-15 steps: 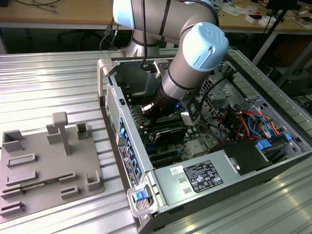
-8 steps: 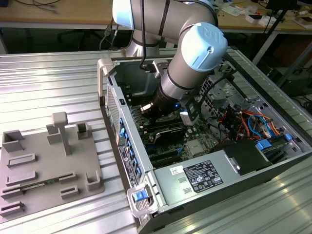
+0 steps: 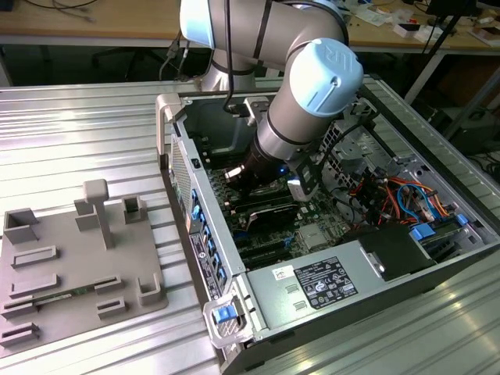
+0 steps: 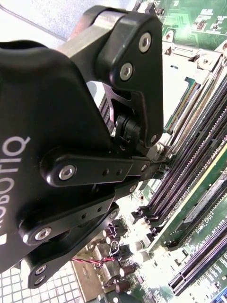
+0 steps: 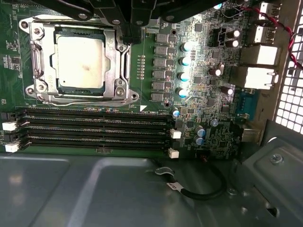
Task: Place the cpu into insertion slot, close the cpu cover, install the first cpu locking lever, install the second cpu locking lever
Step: 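Install the second cpu locking lever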
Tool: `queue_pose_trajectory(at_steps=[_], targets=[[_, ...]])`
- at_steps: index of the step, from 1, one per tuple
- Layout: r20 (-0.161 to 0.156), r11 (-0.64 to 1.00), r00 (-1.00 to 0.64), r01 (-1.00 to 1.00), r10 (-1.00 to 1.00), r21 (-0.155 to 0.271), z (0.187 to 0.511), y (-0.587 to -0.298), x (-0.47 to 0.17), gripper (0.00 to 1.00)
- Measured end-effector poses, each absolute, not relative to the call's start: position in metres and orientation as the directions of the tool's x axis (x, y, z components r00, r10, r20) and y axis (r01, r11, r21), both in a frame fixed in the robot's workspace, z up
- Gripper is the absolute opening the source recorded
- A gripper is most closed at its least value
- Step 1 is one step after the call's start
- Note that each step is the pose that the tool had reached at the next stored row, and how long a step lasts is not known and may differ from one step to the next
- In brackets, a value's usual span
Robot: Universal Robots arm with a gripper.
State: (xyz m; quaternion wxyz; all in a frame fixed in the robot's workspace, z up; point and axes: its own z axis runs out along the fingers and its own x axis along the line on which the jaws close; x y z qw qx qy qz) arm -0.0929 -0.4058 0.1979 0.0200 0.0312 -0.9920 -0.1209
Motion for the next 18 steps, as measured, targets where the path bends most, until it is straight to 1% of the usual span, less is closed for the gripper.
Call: queue_pose_trajectory(at_steps=[7,11,14,18], targets=[[0.032,0.970,-0.997,-0.057,-0.066,0.235,0.1973,-0.4034,-0.0931,0.11],[0.033,0.972,-0.997,-0.057,-0.067,0.226,0.1972,-0.4030,-0.0934,0.11],[0.034,0.976,-0.997,-0.058,-0.066,0.212,0.1973,-0.4025,-0.0938,0.11],[0.032,0.977,-0.997,-0.059,-0.067,0.207,0.1975,-0.3998,-0.0945,0.11]])
